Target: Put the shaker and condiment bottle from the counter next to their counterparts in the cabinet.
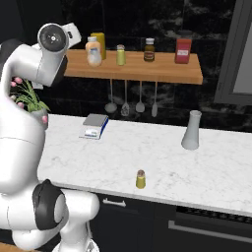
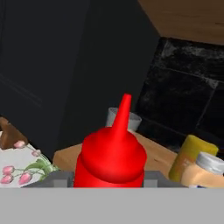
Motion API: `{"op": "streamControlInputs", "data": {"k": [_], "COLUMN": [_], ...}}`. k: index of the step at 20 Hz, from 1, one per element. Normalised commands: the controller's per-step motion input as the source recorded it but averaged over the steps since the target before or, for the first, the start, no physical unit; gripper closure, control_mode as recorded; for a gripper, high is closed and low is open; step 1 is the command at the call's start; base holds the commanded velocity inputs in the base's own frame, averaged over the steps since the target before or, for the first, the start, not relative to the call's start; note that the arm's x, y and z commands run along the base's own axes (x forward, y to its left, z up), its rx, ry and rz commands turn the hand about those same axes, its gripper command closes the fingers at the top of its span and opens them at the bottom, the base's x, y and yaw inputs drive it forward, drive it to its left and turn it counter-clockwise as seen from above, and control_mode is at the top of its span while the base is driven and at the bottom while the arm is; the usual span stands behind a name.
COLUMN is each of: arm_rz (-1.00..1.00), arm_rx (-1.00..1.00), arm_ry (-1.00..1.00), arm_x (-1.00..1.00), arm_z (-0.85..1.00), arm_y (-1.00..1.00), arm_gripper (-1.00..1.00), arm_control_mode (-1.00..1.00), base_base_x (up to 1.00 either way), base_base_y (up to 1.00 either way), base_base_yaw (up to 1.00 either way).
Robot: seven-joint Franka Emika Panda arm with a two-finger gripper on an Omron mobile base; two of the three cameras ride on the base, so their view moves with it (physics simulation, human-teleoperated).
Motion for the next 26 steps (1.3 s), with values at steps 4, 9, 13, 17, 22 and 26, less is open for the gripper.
{"op": "streamControlInputs", "data": {"k": [4,9,13,17,22,26], "arm_rz": [-0.29,-0.28,-0.28,-0.28,-0.21,-0.18], "arm_rx": [0.20,0.04,0.00,0.00,0.00,0.00], "arm_ry": [0.25,0.20,0.00,0.00,0.00,0.01], "arm_x": [0.49,0.31,0.08,0.12,0.31,0.33], "arm_z": [0.00,0.00,0.00,0.00,-0.11,-0.08], "arm_y": [-0.07,-0.01,0.00,0.00,0.00,0.00], "arm_gripper": [1.00,1.00,1.00,1.00,1.00,1.00], "arm_control_mode": [-1.00,-1.00,-1.00,-1.00,-1.00,-1.00], "base_base_x": [0.00,0.00,0.00,0.00,0.00,0.00], "base_base_y": [0.00,0.00,0.00,0.00,0.00,0.00], "base_base_yaw": [0.00,0.00,0.00,0.00,0.00,0.00]}}
